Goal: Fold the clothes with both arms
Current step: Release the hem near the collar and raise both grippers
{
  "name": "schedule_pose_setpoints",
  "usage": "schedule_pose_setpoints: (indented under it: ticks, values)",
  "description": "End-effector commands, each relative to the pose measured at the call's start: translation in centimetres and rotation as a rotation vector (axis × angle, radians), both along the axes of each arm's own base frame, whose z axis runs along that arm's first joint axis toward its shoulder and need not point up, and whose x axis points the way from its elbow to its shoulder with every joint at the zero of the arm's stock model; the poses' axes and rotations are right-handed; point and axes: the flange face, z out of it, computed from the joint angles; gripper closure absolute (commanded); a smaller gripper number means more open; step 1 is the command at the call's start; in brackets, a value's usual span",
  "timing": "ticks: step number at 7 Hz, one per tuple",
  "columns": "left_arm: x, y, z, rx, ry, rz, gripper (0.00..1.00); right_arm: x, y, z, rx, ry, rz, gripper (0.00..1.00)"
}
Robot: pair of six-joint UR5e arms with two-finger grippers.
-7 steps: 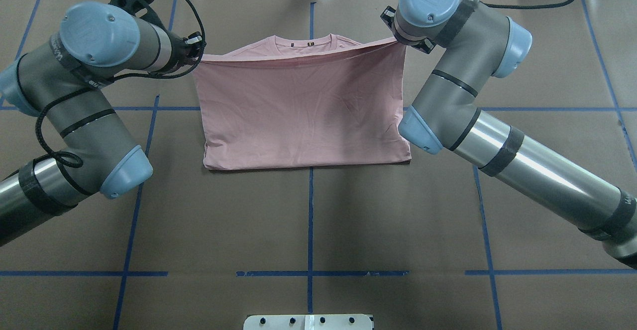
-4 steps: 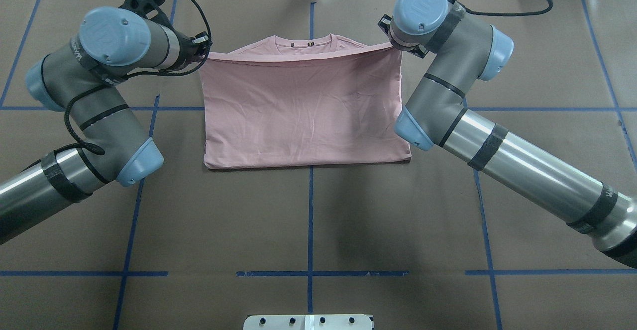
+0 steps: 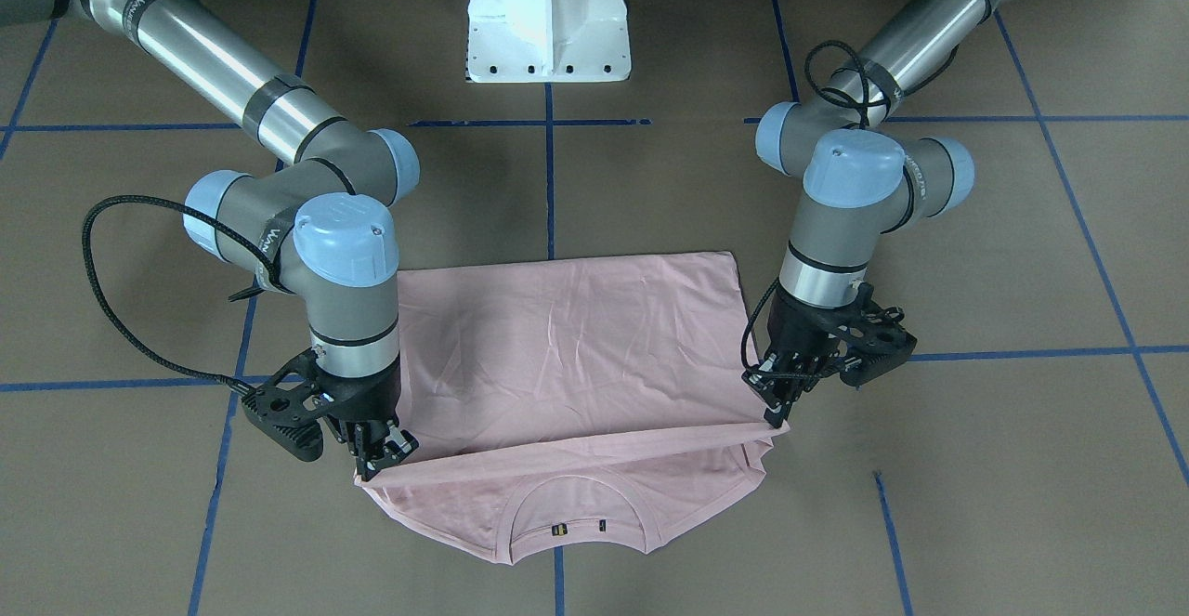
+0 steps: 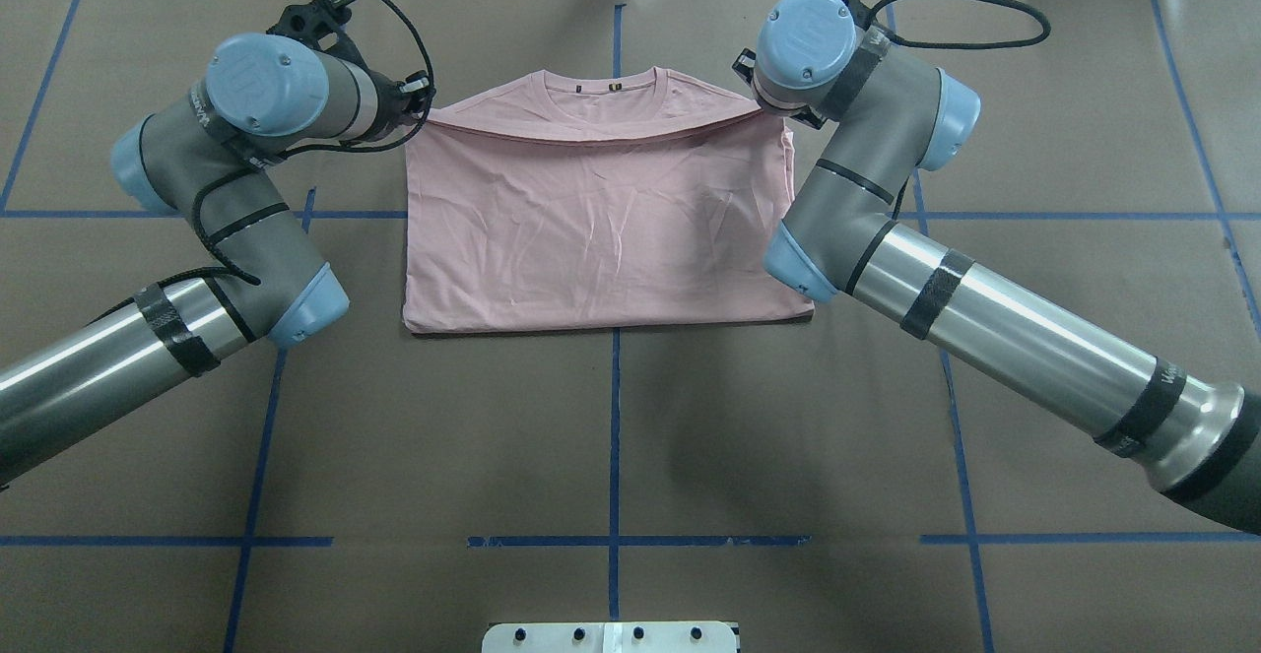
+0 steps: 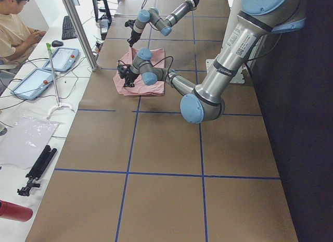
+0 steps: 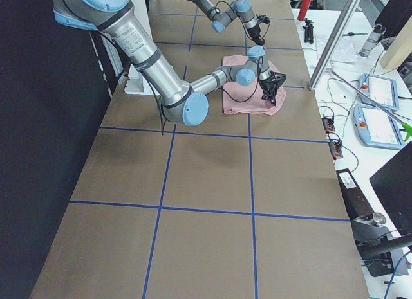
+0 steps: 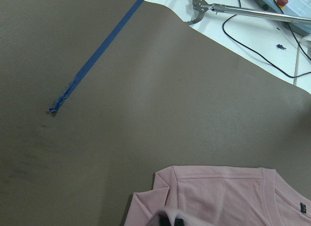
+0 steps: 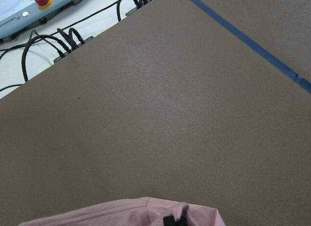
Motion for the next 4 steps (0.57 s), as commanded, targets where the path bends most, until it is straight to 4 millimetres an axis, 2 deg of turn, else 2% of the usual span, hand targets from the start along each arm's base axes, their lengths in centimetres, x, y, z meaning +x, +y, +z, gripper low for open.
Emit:
schedule_pose_setpoints:
  ticks: [1,2,4]
  values:
    - [0.6,-0.5,1.3,0.000,-0.001,0.002,0.94,-0.3,-0.3,0.0,0.000,0.004,-0.001,1.00]
    - [0.6,-0.4,1.4,0.021,0.020,0.002,0.88,-0.1,-0.4,-0.1,0.024,0.024,-0.031,1.00]
    - [0.8,-0.6,2.2,0.025,0.027,0.002,0.87,1.4,-1.7,-1.1,0.036,0.019,-0.012,1.00]
